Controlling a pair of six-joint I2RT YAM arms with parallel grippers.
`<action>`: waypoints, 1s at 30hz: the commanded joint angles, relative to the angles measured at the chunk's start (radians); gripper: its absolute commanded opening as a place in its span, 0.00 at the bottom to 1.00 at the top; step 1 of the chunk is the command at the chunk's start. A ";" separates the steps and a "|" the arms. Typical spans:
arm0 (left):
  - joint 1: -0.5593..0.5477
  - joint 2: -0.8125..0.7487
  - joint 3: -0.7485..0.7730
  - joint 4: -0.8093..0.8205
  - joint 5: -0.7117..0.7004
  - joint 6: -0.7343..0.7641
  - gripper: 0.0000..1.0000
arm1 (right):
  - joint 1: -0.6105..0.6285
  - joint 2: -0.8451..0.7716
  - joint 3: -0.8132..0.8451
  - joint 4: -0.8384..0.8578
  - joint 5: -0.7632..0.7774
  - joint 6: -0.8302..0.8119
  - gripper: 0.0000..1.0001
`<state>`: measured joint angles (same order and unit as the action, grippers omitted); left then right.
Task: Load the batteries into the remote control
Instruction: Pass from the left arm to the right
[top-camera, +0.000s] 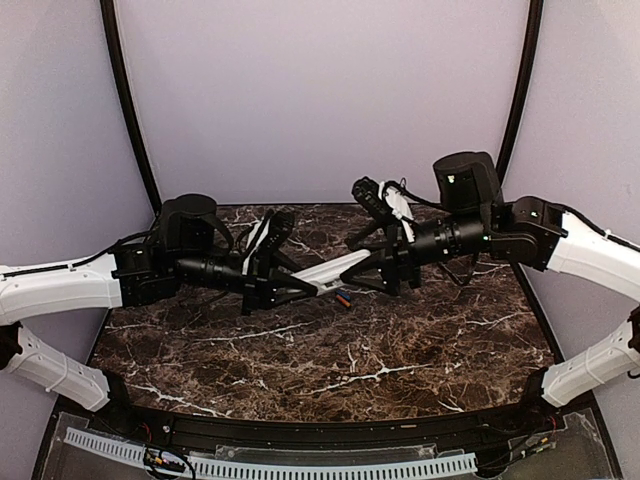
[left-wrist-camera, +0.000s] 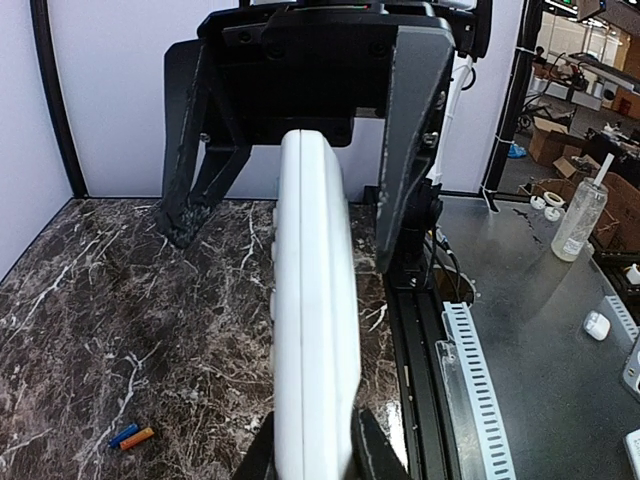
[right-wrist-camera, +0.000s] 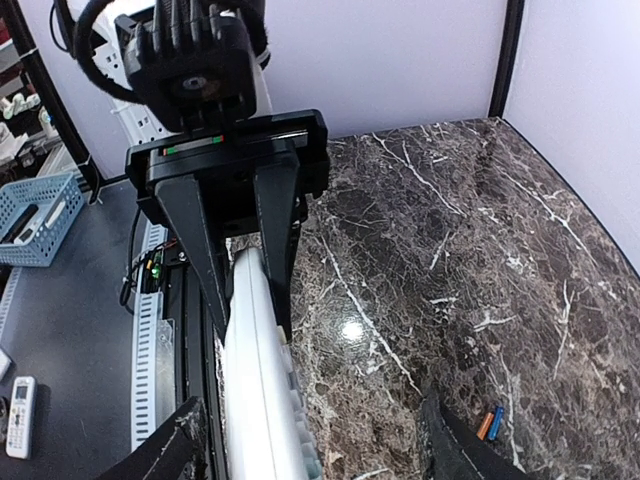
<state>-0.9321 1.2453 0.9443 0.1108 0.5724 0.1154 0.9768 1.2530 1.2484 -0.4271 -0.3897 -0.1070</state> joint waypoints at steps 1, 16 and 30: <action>0.009 -0.012 0.020 0.010 0.085 -0.044 0.00 | -0.005 0.045 0.003 0.016 -0.060 0.028 0.64; 0.024 0.002 0.029 -0.027 0.100 -0.029 0.00 | -0.004 0.091 0.026 0.016 -0.177 0.033 0.51; 0.031 0.031 0.051 -0.053 0.114 -0.020 0.00 | -0.004 0.104 0.035 0.017 -0.206 0.020 0.22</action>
<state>-0.9115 1.2789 0.9607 0.0704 0.6674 0.0860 0.9745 1.3540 1.2514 -0.4271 -0.5663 -0.0750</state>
